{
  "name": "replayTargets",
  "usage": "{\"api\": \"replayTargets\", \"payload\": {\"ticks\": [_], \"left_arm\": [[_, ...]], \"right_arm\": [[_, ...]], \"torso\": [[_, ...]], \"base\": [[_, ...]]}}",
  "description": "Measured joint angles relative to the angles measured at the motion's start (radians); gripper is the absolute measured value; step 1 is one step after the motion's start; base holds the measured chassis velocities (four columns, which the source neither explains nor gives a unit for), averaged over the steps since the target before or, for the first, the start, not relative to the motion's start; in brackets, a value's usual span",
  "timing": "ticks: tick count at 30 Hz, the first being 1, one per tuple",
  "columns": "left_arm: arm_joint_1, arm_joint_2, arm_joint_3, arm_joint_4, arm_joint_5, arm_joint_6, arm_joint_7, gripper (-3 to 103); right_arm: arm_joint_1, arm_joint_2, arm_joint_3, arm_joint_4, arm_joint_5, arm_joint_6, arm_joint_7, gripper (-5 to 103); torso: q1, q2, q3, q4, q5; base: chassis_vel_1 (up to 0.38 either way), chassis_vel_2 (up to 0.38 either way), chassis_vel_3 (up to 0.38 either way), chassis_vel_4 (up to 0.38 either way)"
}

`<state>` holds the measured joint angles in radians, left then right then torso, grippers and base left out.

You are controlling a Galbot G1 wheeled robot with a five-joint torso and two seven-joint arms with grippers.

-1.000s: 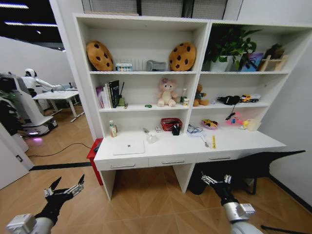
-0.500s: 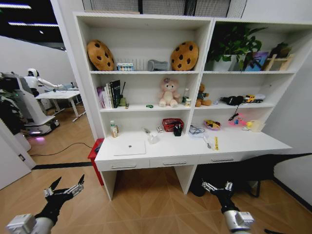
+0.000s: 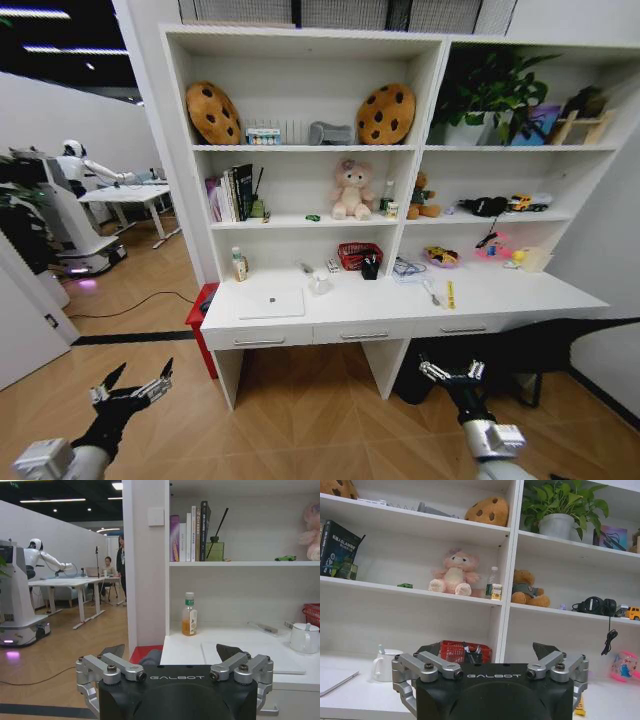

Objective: Organize the objects on the table.

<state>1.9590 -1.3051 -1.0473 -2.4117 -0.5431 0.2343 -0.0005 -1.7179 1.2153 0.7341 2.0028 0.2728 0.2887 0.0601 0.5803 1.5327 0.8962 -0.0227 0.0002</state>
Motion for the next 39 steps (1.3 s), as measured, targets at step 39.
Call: {"api": "replayTargets", "payload": {"ticks": [39], "left_arm": [[0.0, 0.0, 0.0, 0.0, 0.0, 0.0, 0.0, 100]], "right_arm": [[0.086, 0.13, -0.015, -1.012, -0.348, 0.335, -0.036, 100]], "torso": [[0.0, 0.0, 0.0, 0.0, 0.0007]], "base": [[0.006, 0.005, 0.005, 0.005]]}}
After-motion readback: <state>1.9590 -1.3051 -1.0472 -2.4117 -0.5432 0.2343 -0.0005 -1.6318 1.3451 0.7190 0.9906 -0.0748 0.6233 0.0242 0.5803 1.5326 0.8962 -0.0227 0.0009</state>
